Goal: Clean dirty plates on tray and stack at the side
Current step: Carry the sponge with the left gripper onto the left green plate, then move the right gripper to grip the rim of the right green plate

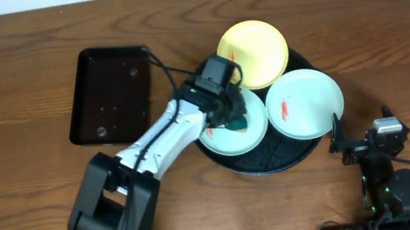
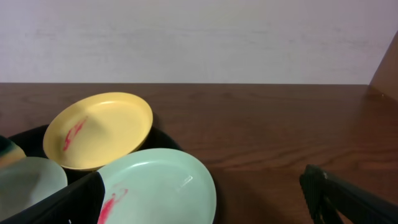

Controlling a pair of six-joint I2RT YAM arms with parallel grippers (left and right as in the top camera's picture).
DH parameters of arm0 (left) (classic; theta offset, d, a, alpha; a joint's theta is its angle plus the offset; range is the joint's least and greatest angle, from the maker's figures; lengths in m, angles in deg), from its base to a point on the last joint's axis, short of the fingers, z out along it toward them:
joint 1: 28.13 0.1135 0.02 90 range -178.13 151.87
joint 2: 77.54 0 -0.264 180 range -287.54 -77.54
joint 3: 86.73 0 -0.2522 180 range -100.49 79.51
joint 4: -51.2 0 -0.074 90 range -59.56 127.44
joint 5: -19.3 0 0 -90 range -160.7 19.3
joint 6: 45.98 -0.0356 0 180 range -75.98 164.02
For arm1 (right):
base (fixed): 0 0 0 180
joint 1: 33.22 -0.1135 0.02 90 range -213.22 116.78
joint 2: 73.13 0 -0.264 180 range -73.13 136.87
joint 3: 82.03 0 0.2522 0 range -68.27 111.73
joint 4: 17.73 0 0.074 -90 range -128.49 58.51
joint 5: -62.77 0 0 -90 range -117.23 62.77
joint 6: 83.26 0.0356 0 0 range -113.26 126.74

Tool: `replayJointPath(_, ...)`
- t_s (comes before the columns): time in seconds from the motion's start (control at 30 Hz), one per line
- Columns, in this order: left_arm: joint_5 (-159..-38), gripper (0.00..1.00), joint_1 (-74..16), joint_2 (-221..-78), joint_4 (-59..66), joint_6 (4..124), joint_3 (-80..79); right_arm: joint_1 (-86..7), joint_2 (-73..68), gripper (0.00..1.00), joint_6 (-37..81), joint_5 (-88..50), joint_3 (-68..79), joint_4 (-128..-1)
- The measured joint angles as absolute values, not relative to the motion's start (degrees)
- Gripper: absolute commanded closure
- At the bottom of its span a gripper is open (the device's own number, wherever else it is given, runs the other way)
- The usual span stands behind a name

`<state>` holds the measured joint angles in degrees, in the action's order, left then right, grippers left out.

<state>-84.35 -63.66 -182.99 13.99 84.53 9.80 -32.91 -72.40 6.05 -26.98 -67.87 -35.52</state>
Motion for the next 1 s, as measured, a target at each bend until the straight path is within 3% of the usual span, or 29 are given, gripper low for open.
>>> replayJointPath(0.2, -80.7, 0.87, -65.8, -183.3, 12.9, 84.5, 10.0, -32.9, -72.4, 0.01, 6.0, -27.0, -67.9, -35.5)
replayJointPath(0.3, -79.3, 0.71, -65.7, -183.3, 12.4, 84.5, 10.3, -32.9, -72.4, 0.01, 6.0, -27.0, -67.9, -35.5)
replayJointPath(0.47, -78.0, 0.59, -65.7, -183.3, 12.3, 84.7, 10.5, -32.9, -72.4, 0.01, 5.8, -27.1, -67.9, -35.5)
replayJointPath(0.8, -77.8, 0.61, -65.7, -183.3, 12.0, 84.6, 10.5, -32.9, -72.4, 0.01, 4.5, -28.4, -67.9, -34.4)
replayJointPath(1.0, -77.8, 0.62, -65.7, -183.3, 11.9, 84.5, 10.6, -32.9, -72.4, 0.01, 5.1, -25.5, -67.9, -20.2)
